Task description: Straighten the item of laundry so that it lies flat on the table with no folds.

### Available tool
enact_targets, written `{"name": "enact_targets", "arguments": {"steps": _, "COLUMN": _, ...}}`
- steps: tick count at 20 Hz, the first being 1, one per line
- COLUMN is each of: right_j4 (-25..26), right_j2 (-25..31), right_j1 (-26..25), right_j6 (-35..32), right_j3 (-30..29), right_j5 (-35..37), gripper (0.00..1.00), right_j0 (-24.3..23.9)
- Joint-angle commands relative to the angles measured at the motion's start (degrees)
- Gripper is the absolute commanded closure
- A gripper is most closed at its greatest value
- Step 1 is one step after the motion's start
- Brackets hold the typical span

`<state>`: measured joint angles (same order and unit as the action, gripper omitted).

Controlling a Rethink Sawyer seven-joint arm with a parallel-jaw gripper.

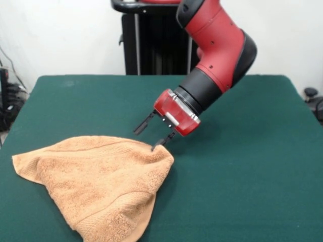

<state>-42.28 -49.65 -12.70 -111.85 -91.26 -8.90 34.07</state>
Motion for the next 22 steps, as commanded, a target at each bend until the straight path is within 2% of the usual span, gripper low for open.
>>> {"name": "enact_targets", "arguments": {"steps": 1, "right_j4": -2.56, "right_j2": 9.18, "right_j1": -4.26, "right_j6": -11.64, "right_j3": 2.54, "right_j5": -0.44, "gripper": 0.00, "right_j0": 2.95}}
{"name": "enact_targets", "arguments": {"steps": 9, "right_j4": -2.29, "right_j2": 9.38, "right_j1": -4.96, "right_j6": -11.47, "right_j3": 2.77, "right_j5": -1.26, "gripper": 0.00, "right_j0": 2.93}}
{"name": "enact_targets", "arguments": {"steps": 13, "right_j4": -4.78, "right_j2": 8.45, "right_j1": -5.85, "right_j6": -12.15, "right_j3": 3.36, "right_j5": 0.78, "gripper": 0.00, "right_j0": 4.07}}
{"name": "enact_targets", "arguments": {"steps": 22, "right_j4": -5.83, "right_j2": 9.47, "right_j1": -4.21, "right_j6": -12.30, "right_j3": 2.81, "right_j5": 2.46, "gripper": 0.00, "right_j0": 4.25}}
